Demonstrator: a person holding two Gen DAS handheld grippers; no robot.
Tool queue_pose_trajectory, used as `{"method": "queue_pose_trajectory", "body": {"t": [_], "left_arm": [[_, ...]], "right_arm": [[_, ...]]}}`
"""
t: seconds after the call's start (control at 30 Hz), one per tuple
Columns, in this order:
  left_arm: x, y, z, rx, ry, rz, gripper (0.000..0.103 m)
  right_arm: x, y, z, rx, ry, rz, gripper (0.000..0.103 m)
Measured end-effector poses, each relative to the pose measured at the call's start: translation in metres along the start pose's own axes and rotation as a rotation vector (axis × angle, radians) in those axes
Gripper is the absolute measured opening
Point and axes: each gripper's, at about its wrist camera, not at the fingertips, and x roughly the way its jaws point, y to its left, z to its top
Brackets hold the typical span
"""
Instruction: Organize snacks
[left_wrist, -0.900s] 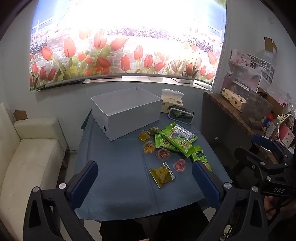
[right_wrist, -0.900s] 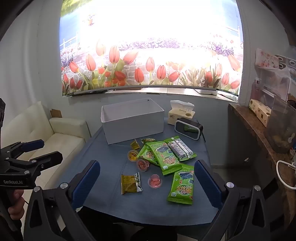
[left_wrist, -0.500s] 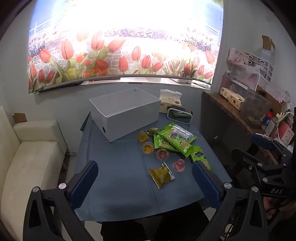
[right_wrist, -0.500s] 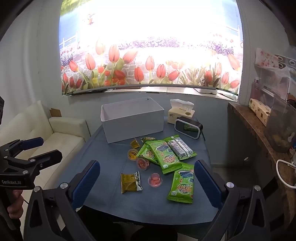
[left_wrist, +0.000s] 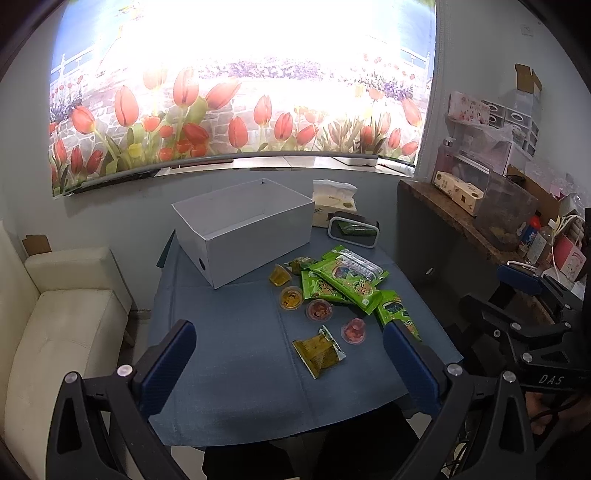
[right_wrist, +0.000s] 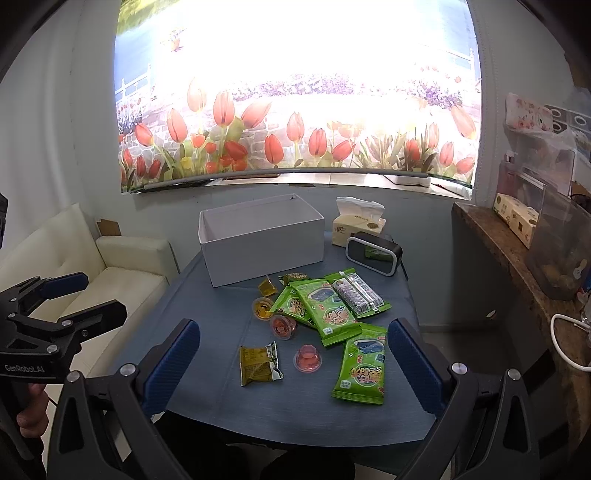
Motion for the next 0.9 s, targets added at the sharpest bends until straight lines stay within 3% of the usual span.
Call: {"method": "queue_pose_trajectory", "body": {"t": [0.9], "left_arm": [[-0.0016,0.0049,-0.0020,-0.019,0.003,0.012,0.103]], "right_arm": [[-0.0007,0.0029,-0.0009,-0.008,0.002,0.002,0.103]]}}
